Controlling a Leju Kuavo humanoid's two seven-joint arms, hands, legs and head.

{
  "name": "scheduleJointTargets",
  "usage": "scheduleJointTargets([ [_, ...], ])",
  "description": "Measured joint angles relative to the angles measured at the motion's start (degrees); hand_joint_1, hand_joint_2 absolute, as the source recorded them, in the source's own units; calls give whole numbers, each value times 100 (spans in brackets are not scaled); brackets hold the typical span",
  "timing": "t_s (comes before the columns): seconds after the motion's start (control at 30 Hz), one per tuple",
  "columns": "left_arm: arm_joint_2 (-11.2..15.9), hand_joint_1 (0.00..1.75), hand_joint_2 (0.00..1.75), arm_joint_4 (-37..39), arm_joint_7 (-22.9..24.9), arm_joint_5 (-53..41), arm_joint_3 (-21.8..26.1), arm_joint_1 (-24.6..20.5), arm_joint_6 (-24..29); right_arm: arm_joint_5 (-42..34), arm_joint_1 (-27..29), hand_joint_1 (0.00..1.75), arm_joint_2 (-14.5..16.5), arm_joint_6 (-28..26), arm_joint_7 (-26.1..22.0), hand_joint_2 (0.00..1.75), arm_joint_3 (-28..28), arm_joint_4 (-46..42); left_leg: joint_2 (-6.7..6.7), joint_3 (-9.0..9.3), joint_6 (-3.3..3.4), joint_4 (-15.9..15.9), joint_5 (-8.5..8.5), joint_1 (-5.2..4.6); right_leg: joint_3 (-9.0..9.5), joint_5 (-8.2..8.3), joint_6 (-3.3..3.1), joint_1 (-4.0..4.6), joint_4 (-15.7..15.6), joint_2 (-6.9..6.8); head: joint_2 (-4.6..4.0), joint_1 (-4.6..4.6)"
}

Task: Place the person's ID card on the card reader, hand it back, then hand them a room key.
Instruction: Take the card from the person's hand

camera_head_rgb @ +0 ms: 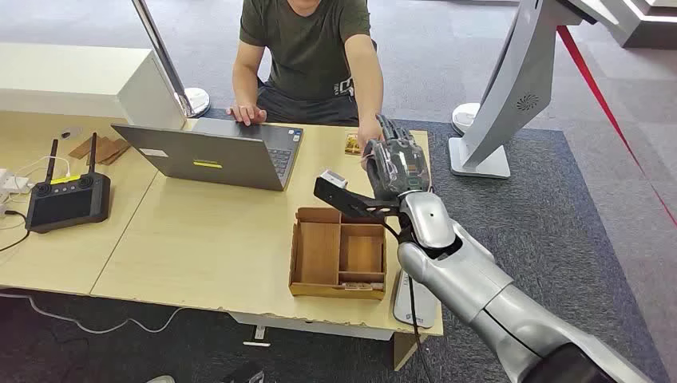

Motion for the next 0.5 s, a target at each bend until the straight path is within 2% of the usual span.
scheduleJointTargets([
  [0.3,-2,0,175,2,0,19,-1,1,1,370,-15,175,-2,109,240,175,70,101,0,1,0,0,0,0,0,0,0,0,0,0,0,1],
  [0.5,-2,0,175,2,-25,69,-1,15,24,326,58,175,-80,-377,113,175,33,35,1,2,0,1,0,0,-1,2,-2,0,0,0,0,0],
])
